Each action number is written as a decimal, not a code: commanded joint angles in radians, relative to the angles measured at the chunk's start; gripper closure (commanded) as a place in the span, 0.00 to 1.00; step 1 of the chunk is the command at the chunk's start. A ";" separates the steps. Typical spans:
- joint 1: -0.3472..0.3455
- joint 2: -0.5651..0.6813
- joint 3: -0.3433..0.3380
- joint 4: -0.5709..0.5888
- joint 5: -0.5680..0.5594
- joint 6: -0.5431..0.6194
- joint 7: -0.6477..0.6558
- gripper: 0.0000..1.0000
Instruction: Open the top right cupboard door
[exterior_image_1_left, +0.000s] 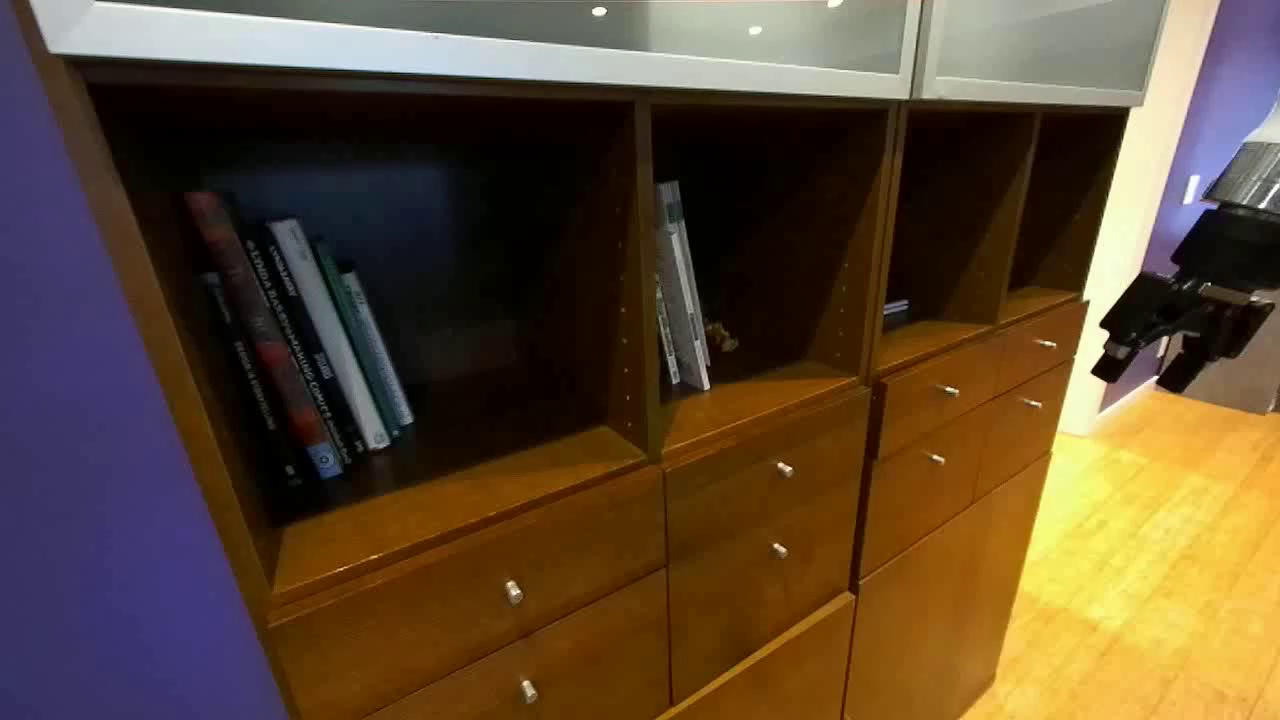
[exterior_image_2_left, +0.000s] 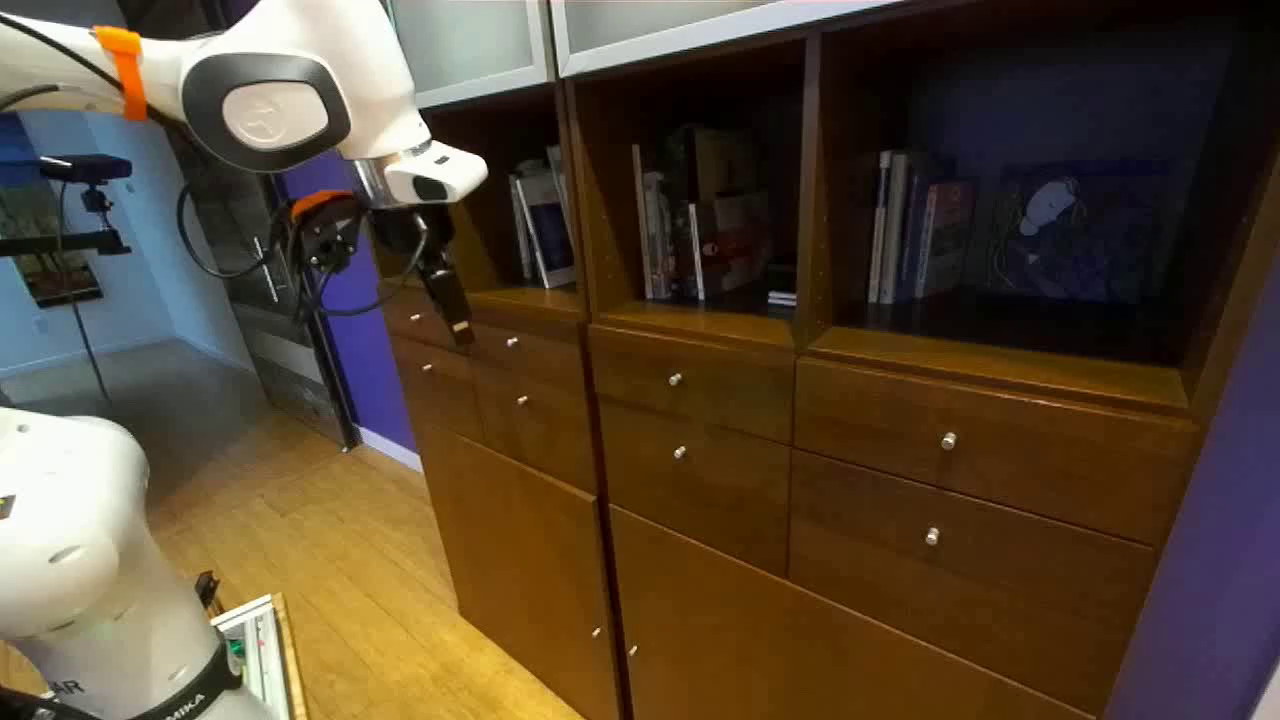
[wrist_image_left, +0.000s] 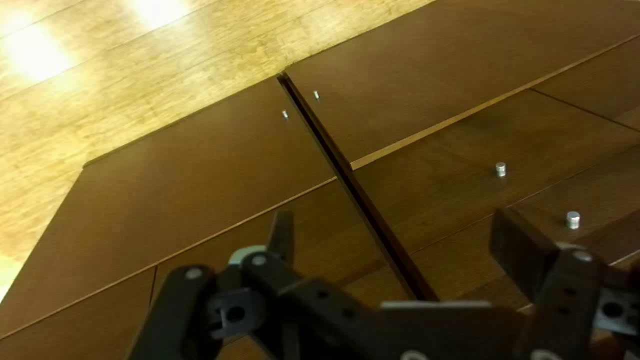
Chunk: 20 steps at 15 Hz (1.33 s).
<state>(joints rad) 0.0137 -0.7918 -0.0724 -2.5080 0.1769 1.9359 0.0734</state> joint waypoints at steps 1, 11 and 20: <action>-0.016 0.001 0.012 0.002 0.010 -0.004 -0.010 0.00; 0.013 0.006 0.044 0.042 -0.028 0.016 -0.074 0.00; 0.064 0.117 0.169 0.384 -0.258 -0.063 -0.236 0.00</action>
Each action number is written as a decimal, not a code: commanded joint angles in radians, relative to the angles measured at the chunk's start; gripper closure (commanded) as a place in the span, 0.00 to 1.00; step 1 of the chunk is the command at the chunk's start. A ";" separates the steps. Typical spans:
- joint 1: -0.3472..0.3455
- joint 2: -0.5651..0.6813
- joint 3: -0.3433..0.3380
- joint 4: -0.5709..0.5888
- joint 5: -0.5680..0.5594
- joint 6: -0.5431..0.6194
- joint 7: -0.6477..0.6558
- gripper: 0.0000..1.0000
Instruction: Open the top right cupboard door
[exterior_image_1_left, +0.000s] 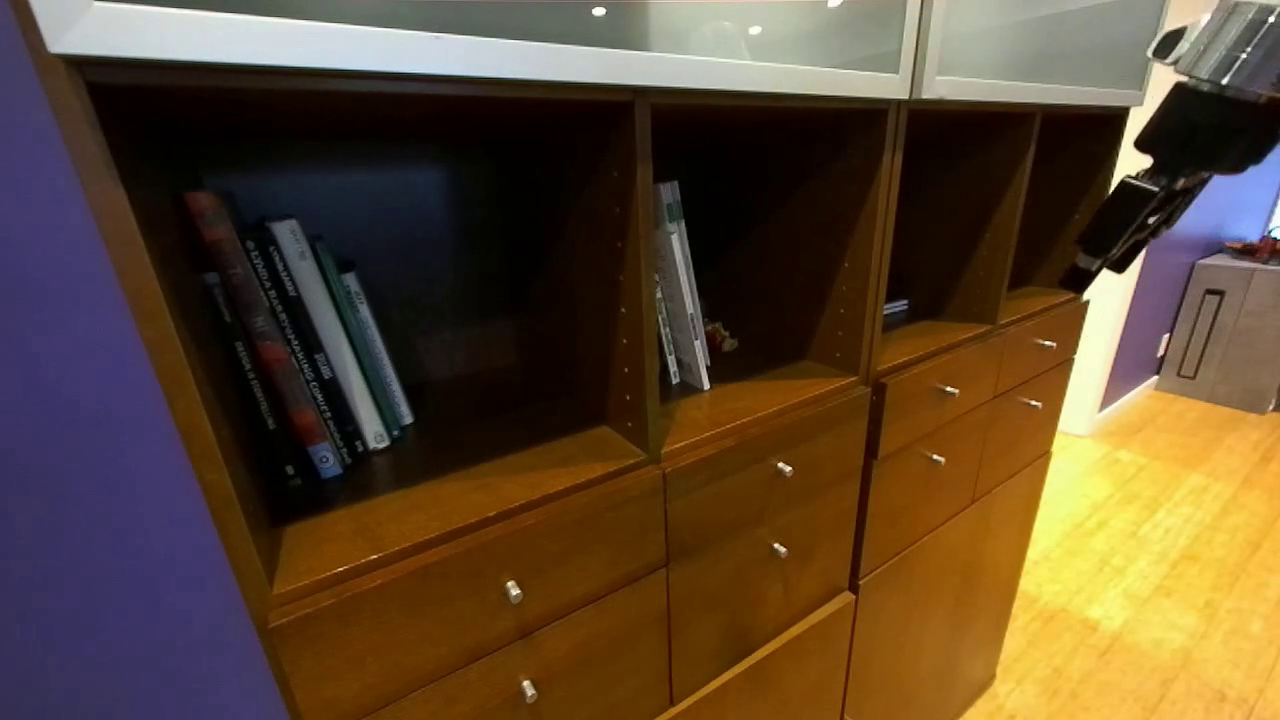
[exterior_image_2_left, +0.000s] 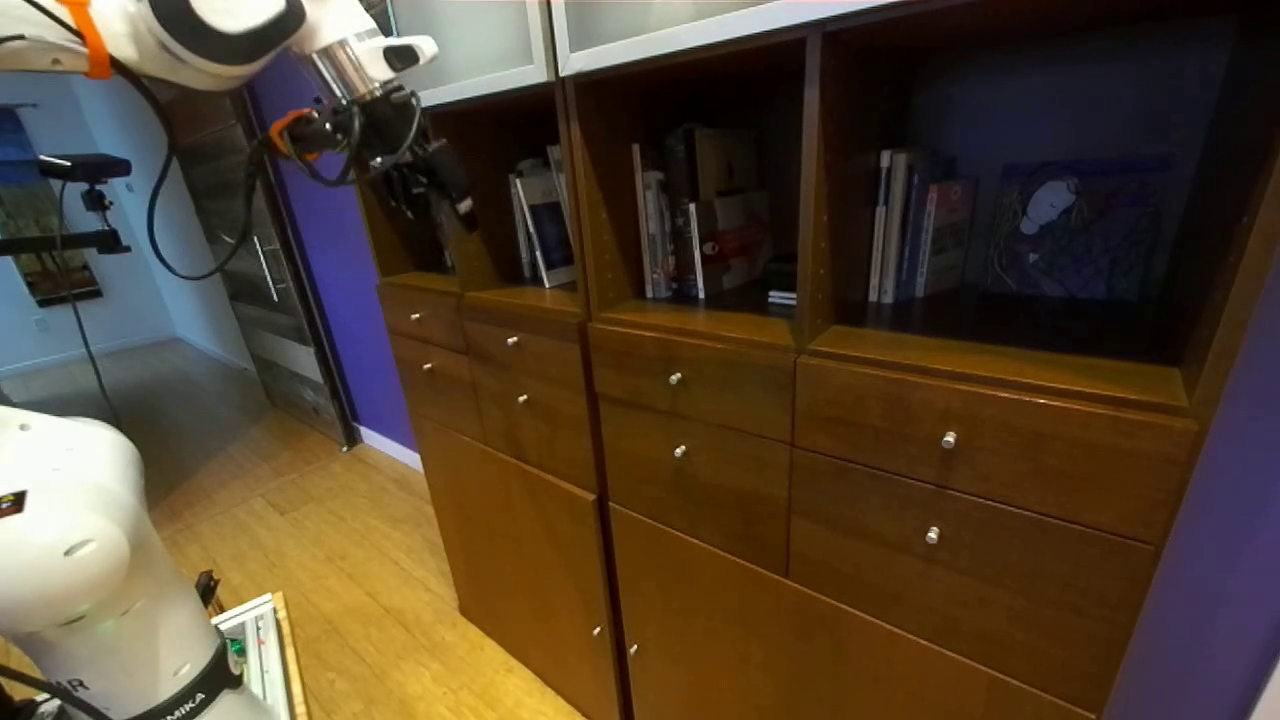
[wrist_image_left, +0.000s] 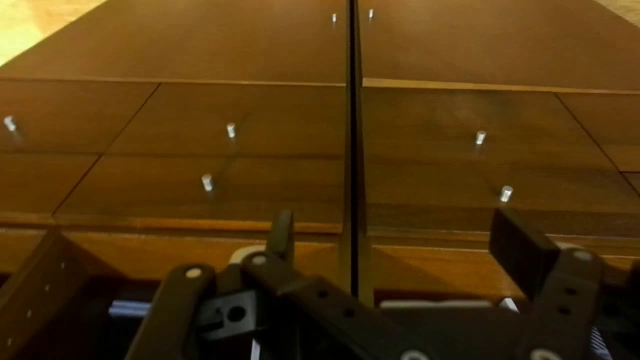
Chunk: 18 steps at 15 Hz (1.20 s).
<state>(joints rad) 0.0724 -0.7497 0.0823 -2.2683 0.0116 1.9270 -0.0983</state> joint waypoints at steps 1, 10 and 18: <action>0.008 0.086 0.021 0.173 -0.127 -0.054 -0.091 0.00; 0.034 0.113 0.051 0.262 -0.313 -0.022 -0.195 0.00; 0.080 0.165 0.055 0.320 -0.367 0.073 -0.353 0.00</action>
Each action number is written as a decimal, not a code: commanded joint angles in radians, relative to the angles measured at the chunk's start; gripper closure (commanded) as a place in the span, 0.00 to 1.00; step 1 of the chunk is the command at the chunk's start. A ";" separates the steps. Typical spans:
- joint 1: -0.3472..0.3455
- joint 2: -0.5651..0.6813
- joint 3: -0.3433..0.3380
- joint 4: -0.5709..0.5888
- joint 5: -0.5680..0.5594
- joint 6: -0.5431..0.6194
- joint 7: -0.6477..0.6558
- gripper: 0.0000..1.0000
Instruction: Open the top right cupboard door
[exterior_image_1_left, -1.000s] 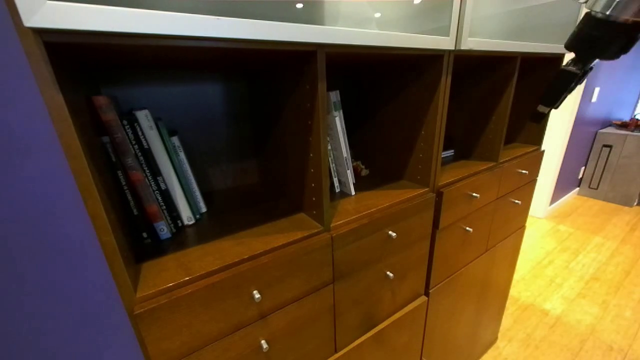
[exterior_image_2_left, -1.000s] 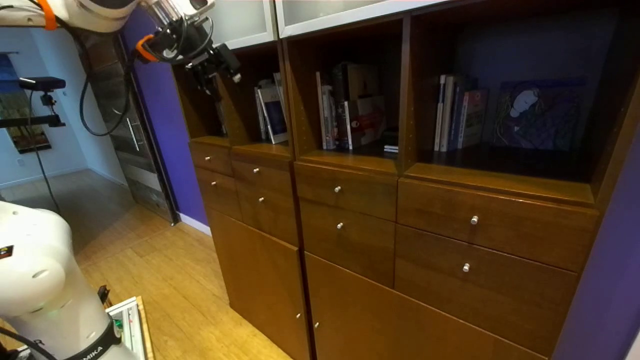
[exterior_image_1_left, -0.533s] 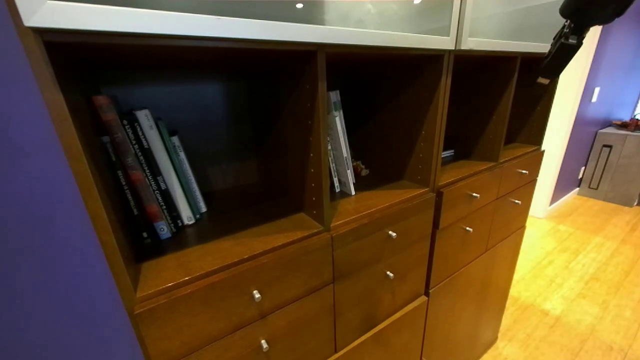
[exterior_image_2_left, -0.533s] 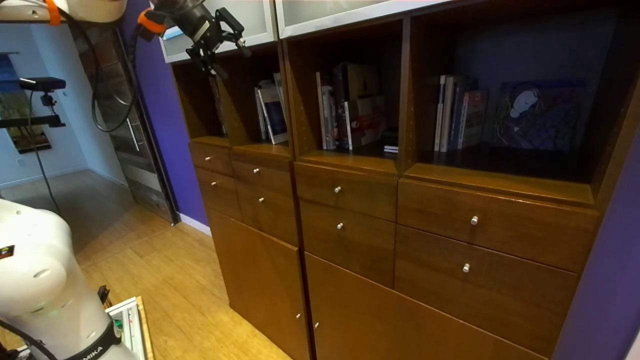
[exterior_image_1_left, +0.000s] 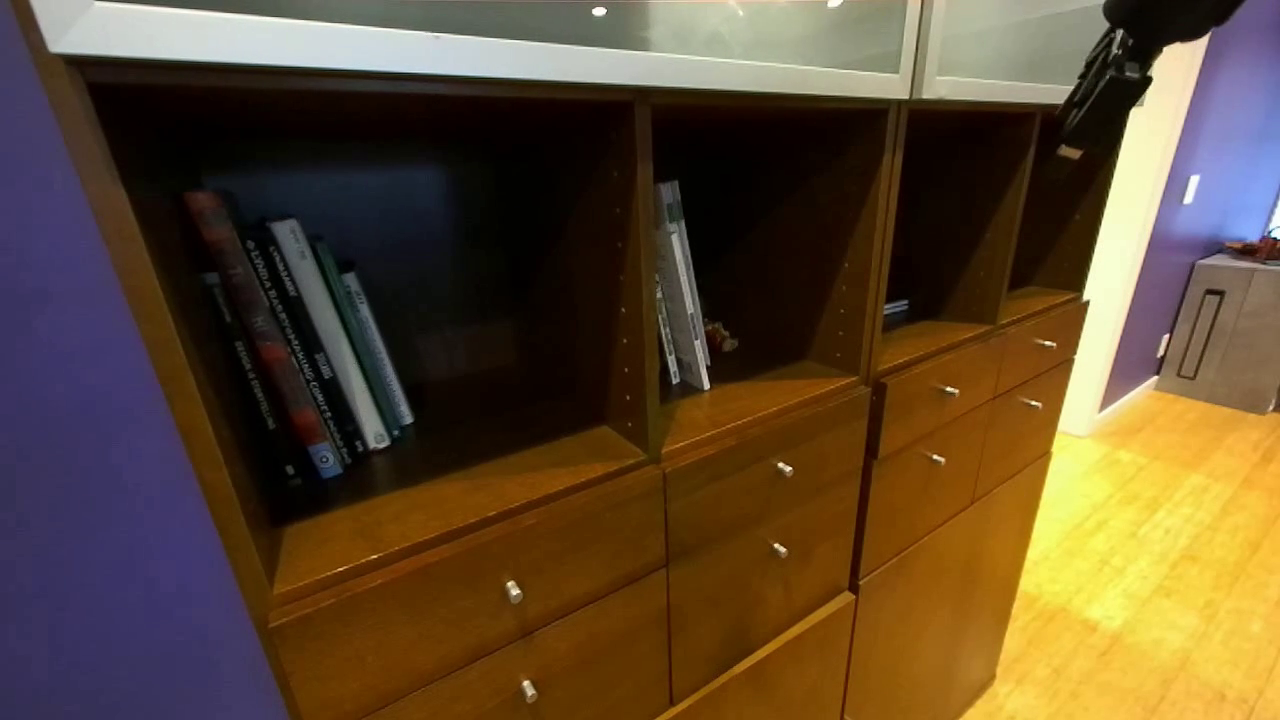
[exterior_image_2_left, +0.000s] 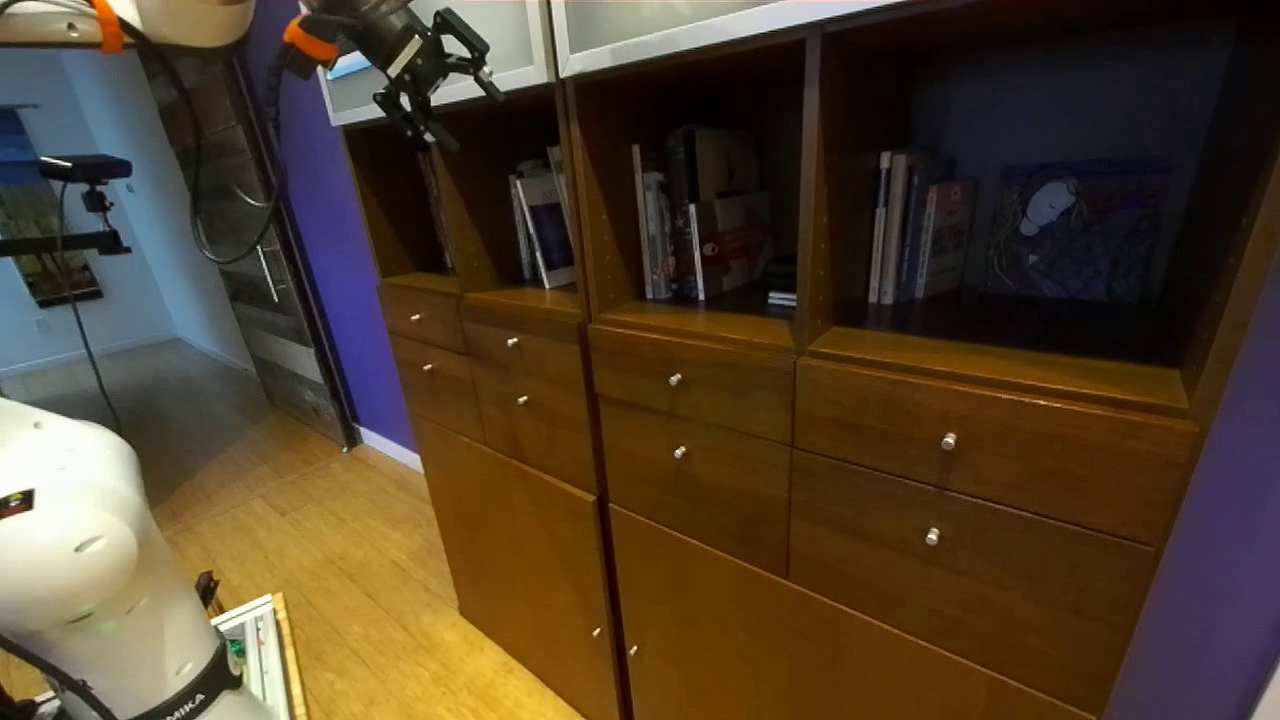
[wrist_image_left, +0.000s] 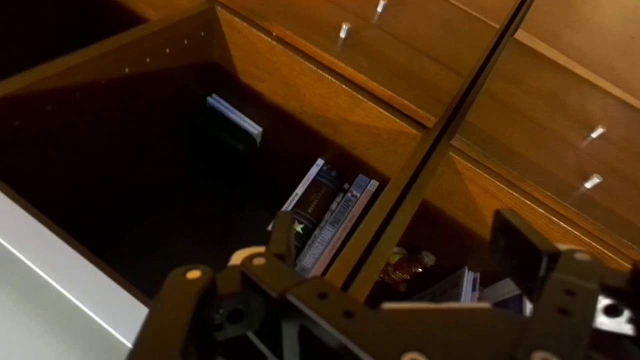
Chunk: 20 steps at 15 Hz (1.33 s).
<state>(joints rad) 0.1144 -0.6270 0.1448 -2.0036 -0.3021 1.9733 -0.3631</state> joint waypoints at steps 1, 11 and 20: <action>0.044 0.051 -0.007 0.065 -0.069 0.042 -0.119 0.00; 0.055 0.076 -0.030 0.122 -0.120 0.125 -0.338 0.00; 0.060 0.076 -0.041 0.132 -0.116 0.125 -0.363 0.00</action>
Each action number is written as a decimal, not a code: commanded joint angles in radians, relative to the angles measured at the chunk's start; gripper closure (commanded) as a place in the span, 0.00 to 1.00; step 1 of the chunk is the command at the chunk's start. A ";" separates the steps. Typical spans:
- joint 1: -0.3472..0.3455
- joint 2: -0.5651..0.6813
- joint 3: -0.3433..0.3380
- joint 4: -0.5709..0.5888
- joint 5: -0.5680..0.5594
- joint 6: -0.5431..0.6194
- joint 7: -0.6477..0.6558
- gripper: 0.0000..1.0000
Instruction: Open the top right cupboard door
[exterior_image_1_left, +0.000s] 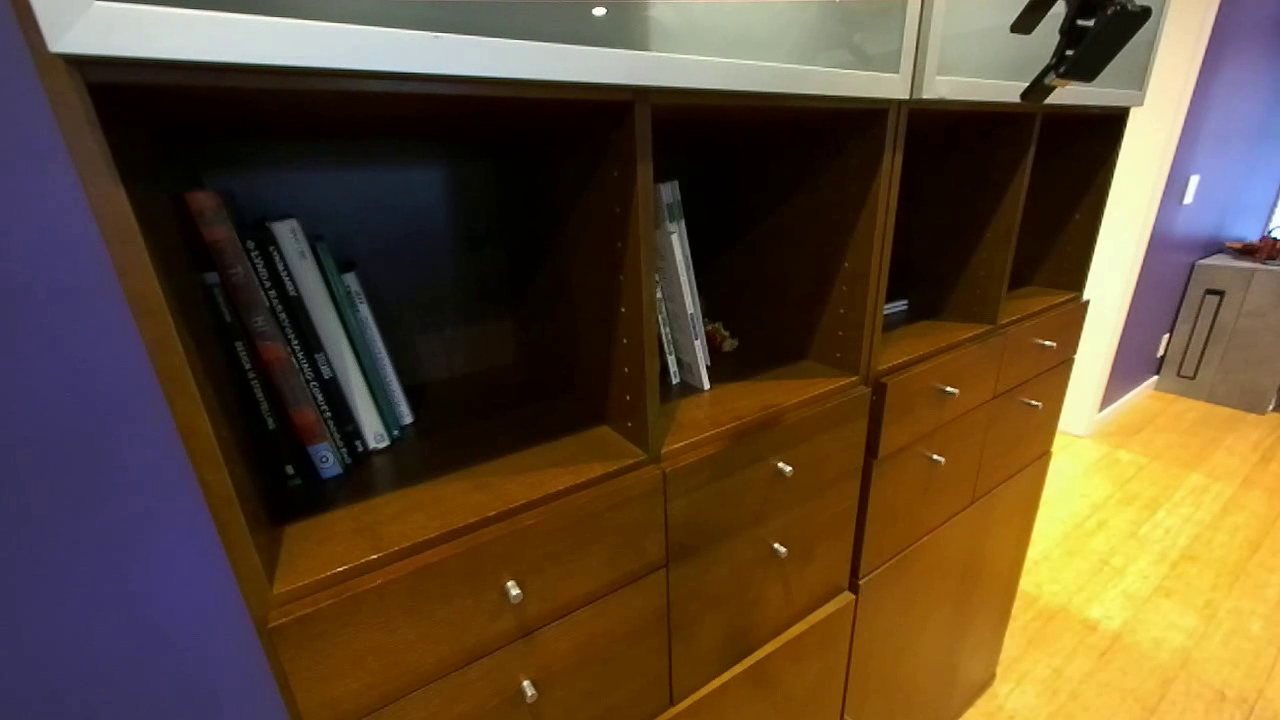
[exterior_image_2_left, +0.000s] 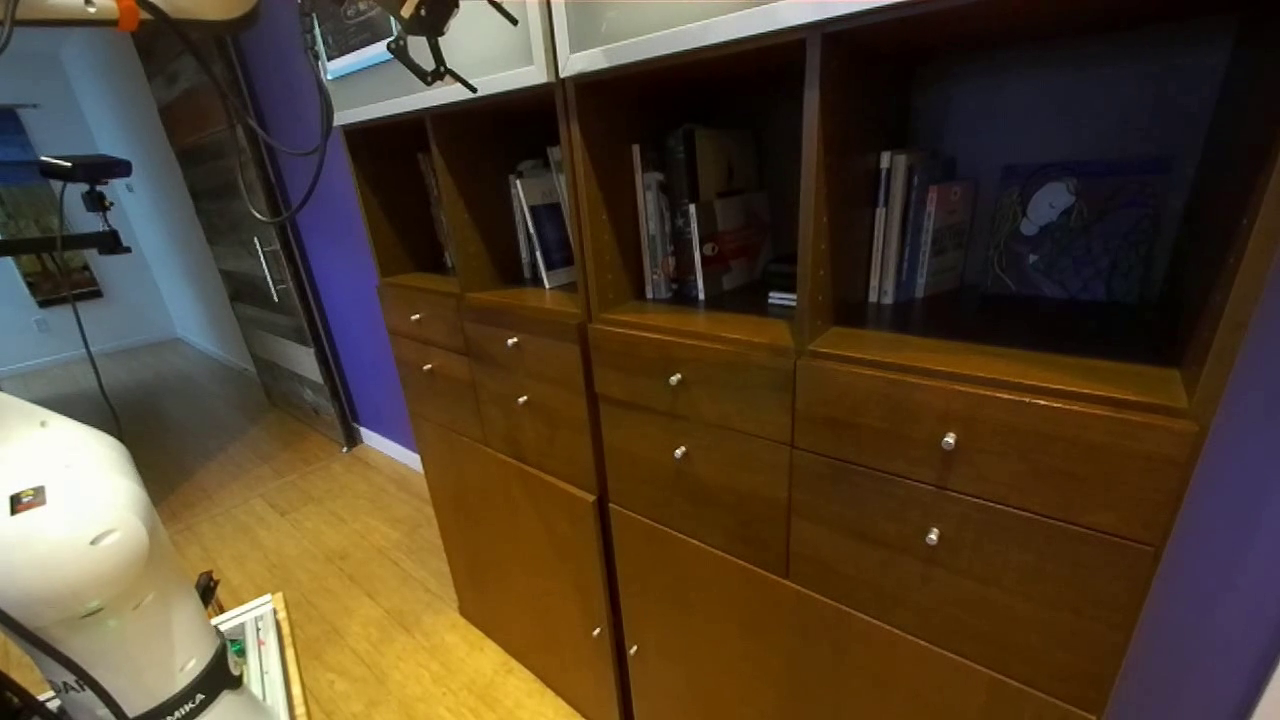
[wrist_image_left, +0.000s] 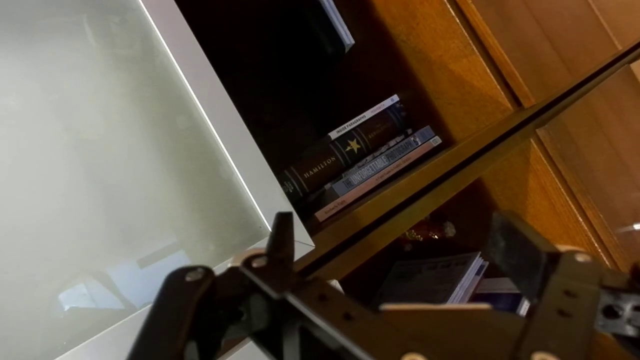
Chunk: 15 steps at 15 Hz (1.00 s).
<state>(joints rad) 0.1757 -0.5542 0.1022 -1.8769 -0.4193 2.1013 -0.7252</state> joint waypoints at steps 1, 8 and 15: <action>0.016 -0.001 -0.011 0.001 0.018 0.015 -0.024 0.00; 0.108 -0.060 -0.095 -0.009 0.126 0.068 -0.289 0.00; 0.081 -0.057 -0.088 0.000 0.138 0.068 -0.317 0.00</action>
<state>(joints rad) 0.2822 -0.6138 -0.0010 -1.8806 -0.3004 2.1676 -1.0295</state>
